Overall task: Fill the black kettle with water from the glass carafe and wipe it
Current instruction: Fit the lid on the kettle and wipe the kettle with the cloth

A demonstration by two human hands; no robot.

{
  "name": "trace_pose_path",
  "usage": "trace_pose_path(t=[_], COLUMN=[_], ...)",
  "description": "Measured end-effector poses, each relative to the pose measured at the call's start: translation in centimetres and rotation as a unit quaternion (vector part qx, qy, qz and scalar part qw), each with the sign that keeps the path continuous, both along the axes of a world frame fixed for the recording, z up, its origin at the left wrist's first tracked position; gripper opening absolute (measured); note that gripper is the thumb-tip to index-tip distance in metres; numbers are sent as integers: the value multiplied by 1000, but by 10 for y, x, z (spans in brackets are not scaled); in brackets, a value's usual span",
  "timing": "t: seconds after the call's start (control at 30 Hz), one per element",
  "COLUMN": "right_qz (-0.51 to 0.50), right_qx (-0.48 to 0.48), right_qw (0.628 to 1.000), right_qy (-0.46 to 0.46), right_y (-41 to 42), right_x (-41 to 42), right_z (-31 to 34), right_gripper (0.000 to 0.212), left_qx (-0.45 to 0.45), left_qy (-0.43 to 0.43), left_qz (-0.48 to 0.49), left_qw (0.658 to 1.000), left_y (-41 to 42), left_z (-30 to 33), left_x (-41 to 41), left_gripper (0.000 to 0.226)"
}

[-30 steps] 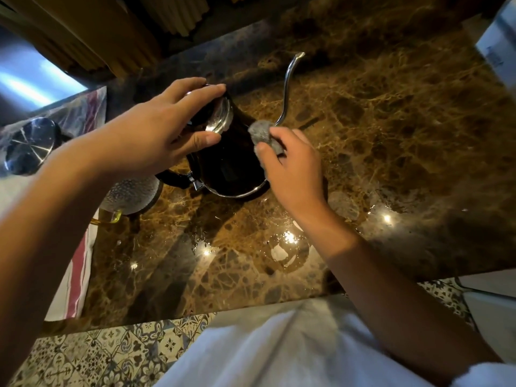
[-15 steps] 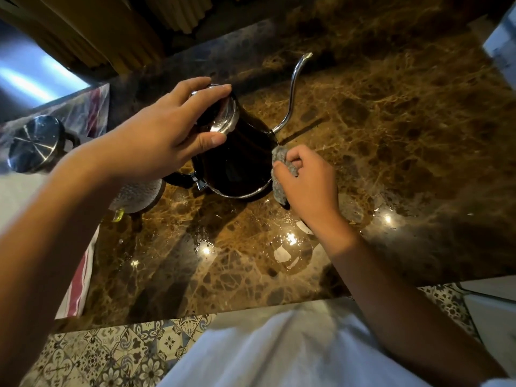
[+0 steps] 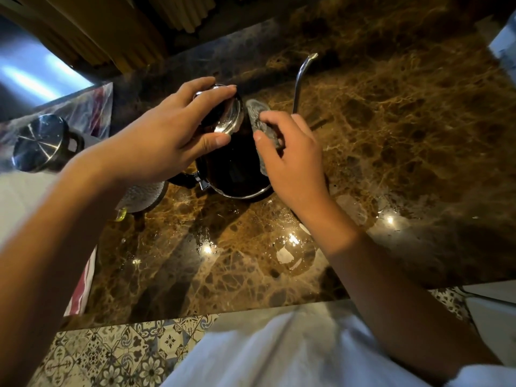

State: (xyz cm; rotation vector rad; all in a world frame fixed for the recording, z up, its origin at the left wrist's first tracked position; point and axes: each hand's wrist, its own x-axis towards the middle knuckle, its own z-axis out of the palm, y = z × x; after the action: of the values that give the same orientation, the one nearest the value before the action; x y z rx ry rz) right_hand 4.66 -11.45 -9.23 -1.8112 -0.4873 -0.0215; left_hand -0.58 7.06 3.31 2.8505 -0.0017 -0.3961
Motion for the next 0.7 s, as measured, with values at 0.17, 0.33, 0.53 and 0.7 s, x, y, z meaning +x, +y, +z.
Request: trace_pose_path(t=[0.17,0.33,0.53,0.7], right_qz=[-20,10,-2,-12], right_qx=[-136,-29,-28,-63], right_qw=[988,997,998,989], right_qy=[75,67,50,135], right_y=[-16,-16,-7,-27], right_x=[13,9,-9,9], right_z=[-31,-18,-18,-31], right_gripper=[21,6,8,5], left_qx=[-6,-10,-12,-20], left_qy=[5,6,1,1], left_qz=[4,7,8,9], left_qw=[1000,1000,1000,1000], left_y=[-2,-3,-5,-3], left_z=[2,3,2,1], left_x=[0,-1,-1,-1], left_gripper=[81,81,80,77])
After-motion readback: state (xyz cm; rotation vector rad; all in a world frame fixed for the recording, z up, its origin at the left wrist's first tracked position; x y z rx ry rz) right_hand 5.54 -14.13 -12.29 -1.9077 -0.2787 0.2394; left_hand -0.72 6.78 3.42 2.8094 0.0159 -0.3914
